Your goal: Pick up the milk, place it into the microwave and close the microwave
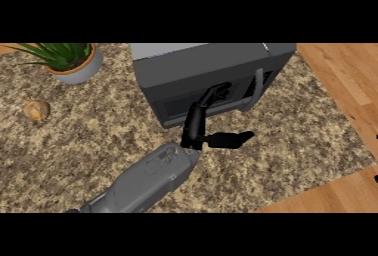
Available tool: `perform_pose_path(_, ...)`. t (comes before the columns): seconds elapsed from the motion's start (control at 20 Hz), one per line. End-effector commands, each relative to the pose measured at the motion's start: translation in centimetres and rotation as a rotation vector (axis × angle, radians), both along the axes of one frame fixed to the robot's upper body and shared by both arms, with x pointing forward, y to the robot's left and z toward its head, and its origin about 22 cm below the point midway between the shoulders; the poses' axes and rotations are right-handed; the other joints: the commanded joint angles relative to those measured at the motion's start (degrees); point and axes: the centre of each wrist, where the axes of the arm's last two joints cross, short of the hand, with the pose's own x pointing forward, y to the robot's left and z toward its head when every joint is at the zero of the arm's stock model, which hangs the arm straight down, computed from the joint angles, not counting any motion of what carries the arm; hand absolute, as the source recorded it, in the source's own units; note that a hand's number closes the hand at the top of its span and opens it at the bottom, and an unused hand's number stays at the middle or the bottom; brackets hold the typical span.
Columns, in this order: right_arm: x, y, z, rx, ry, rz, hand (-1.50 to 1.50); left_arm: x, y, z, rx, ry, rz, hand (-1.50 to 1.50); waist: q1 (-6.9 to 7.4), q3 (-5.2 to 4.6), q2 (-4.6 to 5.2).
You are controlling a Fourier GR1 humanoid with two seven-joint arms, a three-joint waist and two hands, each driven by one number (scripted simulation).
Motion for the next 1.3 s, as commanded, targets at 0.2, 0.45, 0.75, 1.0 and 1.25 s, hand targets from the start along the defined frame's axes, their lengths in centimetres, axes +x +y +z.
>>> perform_pose_path(0.2,0.9,-0.6,2.9,-0.095,-0.095,-0.062,1.5,1.8,0.0,1.8,-0.065,-0.005,0.107,-1.5,-0.41,0.1,1.19)
perform_pose_path(0.45,1.7,-0.5,3.4,-0.116,-0.104,-0.066,1.5,2.0,-0.4,2.3,-0.073,-0.02,0.1,-1.5,0.45,0.23,1.66)
perform_pose_path(0.75,2.2,0.0,4.0,-0.114,-0.121,-0.063,1.5,2.3,-0.5,2.5,-0.091,-0.025,0.105,-1.5,0.07,0.22,1.79)
perform_pose_path(1.0,2.7,-0.5,4.6,-0.138,-0.123,-0.079,1.5,2.3,-0.2,1.9,-0.094,-0.018,0.114,-1.5,-0.18,0.26,2.23)
perform_pose_path(1.25,3.9,1.2,-0.9,0.199,0.043,0.078,-1.5,2.1,-0.5,2.0,-0.107,-0.036,0.094,-1.5,0.75,0.61,2.84)
